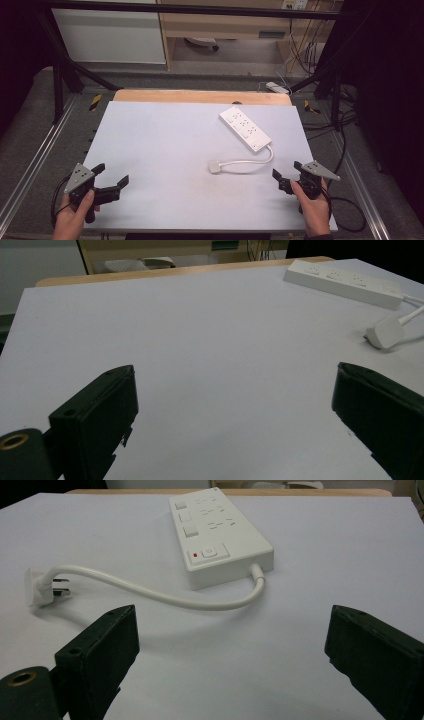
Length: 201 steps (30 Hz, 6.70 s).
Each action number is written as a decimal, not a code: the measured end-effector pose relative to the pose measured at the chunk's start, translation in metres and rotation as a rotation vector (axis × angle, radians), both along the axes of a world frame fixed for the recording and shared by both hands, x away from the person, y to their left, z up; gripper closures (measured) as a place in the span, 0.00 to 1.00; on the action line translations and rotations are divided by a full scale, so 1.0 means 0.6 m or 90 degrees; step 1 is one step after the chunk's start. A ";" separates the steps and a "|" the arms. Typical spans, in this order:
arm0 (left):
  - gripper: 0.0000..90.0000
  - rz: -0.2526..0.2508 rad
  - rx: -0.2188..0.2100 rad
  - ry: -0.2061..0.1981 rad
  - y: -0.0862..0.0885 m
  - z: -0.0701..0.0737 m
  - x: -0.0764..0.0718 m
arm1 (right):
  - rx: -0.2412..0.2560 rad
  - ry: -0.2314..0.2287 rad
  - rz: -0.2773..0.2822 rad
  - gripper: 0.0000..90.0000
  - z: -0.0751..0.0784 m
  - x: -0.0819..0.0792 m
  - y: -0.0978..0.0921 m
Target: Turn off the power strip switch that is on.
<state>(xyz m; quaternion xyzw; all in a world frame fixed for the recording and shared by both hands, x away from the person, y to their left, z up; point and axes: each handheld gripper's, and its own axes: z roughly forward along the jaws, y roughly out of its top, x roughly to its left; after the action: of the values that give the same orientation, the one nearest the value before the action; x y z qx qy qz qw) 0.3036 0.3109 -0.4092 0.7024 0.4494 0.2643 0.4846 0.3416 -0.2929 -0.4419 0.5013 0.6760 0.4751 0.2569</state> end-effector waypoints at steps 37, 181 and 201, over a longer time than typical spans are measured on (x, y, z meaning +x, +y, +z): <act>0.05 -0.004 -0.009 -0.001 0.001 0.002 0.000 | 0.005 -0.060 -0.003 0.06 0.024 -0.012 0.004; 0.05 -0.002 -0.007 0.013 0.002 -0.007 0.006 | -0.006 -0.104 0.019 0.72 0.190 0.260 0.144; 0.05 -0.002 -0.010 0.012 0.003 -0.006 0.005 | -0.021 -0.103 0.015 1.00 0.163 0.294 0.157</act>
<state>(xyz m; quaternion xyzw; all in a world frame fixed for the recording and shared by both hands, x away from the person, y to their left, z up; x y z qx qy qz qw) 0.3068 0.3127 -0.4127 0.7019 0.4545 0.2535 0.4863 0.5182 -0.1988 -0.3441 0.4490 0.6666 0.5056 0.3137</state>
